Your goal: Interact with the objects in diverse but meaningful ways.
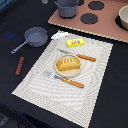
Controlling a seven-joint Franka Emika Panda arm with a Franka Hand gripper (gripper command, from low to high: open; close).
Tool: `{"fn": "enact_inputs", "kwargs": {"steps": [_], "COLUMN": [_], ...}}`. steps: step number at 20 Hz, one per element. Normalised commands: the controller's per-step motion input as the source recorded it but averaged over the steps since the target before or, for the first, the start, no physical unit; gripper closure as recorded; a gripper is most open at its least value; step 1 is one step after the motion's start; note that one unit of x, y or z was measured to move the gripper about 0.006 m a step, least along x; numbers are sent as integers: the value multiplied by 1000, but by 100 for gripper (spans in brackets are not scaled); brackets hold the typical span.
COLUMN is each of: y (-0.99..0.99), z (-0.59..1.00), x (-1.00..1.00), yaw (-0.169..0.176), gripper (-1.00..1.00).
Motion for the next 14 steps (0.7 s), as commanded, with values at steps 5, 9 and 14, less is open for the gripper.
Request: {"fn": "enact_inputs", "kwargs": {"steps": [5, 9, 14], "y": [-22, -1, -42], "z": [-574, -498, -455], "x": [-7, 36, 84], "yaw": [37, 53, 84], "gripper": [-100, -100, -100]}}
